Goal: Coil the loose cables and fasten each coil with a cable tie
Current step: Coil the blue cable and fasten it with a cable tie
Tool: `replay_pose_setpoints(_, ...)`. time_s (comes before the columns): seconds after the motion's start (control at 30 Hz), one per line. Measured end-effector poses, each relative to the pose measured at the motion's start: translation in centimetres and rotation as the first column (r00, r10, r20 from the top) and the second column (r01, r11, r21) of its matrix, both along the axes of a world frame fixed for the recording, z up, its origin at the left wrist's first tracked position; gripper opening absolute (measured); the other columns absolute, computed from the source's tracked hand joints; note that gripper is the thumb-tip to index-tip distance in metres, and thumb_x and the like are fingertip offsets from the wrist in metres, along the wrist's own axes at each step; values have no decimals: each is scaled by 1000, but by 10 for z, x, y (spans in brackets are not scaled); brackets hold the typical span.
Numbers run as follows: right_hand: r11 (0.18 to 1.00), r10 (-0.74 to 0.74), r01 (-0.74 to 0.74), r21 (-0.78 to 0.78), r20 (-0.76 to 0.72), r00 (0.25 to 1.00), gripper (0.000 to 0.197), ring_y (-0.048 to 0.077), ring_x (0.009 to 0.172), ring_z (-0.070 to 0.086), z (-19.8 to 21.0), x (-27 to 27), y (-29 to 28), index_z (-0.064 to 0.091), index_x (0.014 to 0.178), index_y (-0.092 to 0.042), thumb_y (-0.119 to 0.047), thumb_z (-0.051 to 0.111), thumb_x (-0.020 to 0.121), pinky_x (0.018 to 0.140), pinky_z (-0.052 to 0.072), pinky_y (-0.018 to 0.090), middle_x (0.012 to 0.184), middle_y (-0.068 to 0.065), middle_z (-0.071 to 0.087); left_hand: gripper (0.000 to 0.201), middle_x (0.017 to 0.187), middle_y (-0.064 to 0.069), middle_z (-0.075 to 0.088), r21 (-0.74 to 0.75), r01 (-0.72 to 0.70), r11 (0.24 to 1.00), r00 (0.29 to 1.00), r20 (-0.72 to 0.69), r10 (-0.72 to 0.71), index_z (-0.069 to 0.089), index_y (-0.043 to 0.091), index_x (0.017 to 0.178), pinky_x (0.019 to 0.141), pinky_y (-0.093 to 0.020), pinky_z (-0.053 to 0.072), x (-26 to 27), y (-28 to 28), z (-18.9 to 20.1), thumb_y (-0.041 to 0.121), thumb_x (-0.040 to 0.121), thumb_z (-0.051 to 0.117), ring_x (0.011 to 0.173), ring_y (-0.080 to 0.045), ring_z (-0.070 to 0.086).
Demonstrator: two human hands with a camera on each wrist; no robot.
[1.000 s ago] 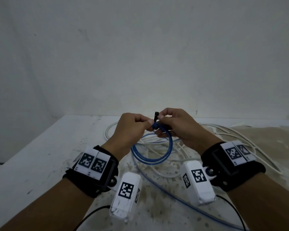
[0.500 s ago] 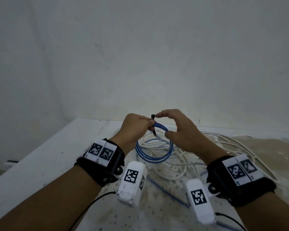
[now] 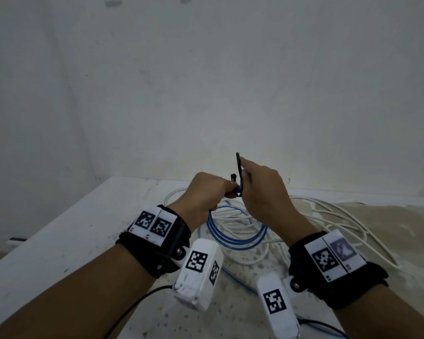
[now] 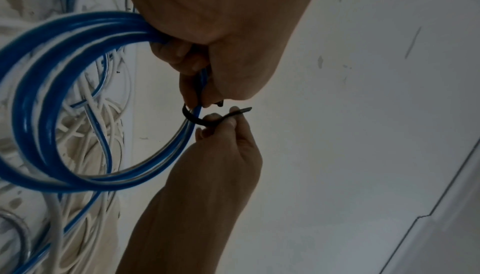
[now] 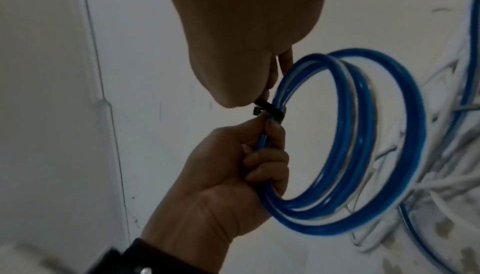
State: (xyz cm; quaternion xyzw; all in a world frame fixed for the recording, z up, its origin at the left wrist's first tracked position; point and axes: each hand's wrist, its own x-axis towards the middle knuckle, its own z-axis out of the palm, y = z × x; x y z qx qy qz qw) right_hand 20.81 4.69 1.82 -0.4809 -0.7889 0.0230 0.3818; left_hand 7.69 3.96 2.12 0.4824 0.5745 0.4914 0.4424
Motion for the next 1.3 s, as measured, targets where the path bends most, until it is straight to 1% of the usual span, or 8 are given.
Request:
replay_pose_setpoints(0.13, 996, 45, -47, -79, -30, 999, 35, 29, 111, 61, 1, -2, -6, 61, 131, -10, -25, 45, 103, 93, 46, 36, 119, 12, 69, 18, 53, -2, 65, -25, -29, 999, 999, -27, 28, 65, 3, 67, 45, -24, 23, 2, 0, -1, 2, 85, 63, 41, -11, 31)
replay_pose_setpoints(0.23, 996, 89, -90, -27, -32, 996, 22, 19, 88, 61, 2, -5, -7, 74, 107, -17, -24, 55, 98, 80, 47, 33, 97, 5, 68, 18, 36, 5, 51, -39, -50, 998, 999, -12, 50, 62, 2, 71, 46, -24, 21, 3, -2, -4, -1, 87, 55, 46, -13, 29)
replay_pose_setpoints(0.37, 994, 103, -106, -8, -179, 978, 19, 2, 62, 54, 3, -6, -10, 71, 81, -19, -28, 61, 95, 59, 34, 15, 69, -10, 60, 17, 56, -6, 64, -45, -65, 997, 998, 23, 66, 63, 3, 70, 45, -24, 22, -1, 0, -6, 3, 87, 60, 47, -13, 28)
replay_pose_setpoints(0.47, 998, 61, -62, 0, -223, 973, 18, 5, 49, 48, 1, -4, -10, 73, 86, -15, -24, 60, 96, 52, 30, 17, 50, -13, 47, 13, 62, -6, 69, -50, -71, 996, 997, 38, 73, 67, -1, 78, 44, -24, 22, -3, 1, -3, 6, 89, 64, 46, -12, 28)
replay_pose_setpoints(0.73, 988, -153, 153, 22, 276, 949, 22, 28, 88, 62, 4, -5, -21, 70, 108, -11, -13, 52, 97, 67, 41, 33, 96, 9, 70, 17, 67, -9, 65, -84, -93, 992, 994, 45, 97, 70, -8, 90, 40, -21, 22, -9, 1, -4, 9, 89, 67, 46, -12, 28)
replay_pose_setpoints(0.87, 991, -136, 132, 34, 194, 972, 20, 28, 85, 65, 2, -7, -21, 76, 97, -10, -17, 58, 94, 77, 52, 39, 91, 11, 73, 18, 63, -7, 65, -63, -94, 994, 996, 4, 95, 71, -11, 93, 38, -20, 23, -9, -2, -6, 5, 87, 66, 37, -10, 32)
replay_pose_setpoints(1.03, 990, -141, 137, 35, 206, 968, 20, 22, 71, 62, 1, -9, -22, 78, 89, -13, -19, 59, 92, 64, 49, 30, 79, 6, 72, 20, 67, -10, 63, -41, -84, 996, 995, -53, 82, 69, -15, 96, 37, -19, 23, -8, -7, -7, 2, 86, 67, 28, -4, 34)
replay_pose_setpoints(1.3, 987, -151, 157, -35, 135, 979, 13, 18, 72, 60, 4, -10, -23, 75, 84, -14, -19, 63, 88, 65, 45, 25, 81, 2, 71, 24, 72, -25, 67, 128, -31, 991, 923, -377, 77, 72, -5, 73, 61, -33, 39, -7, -7, -22, 18, 77, 70, 59, -22, 49)
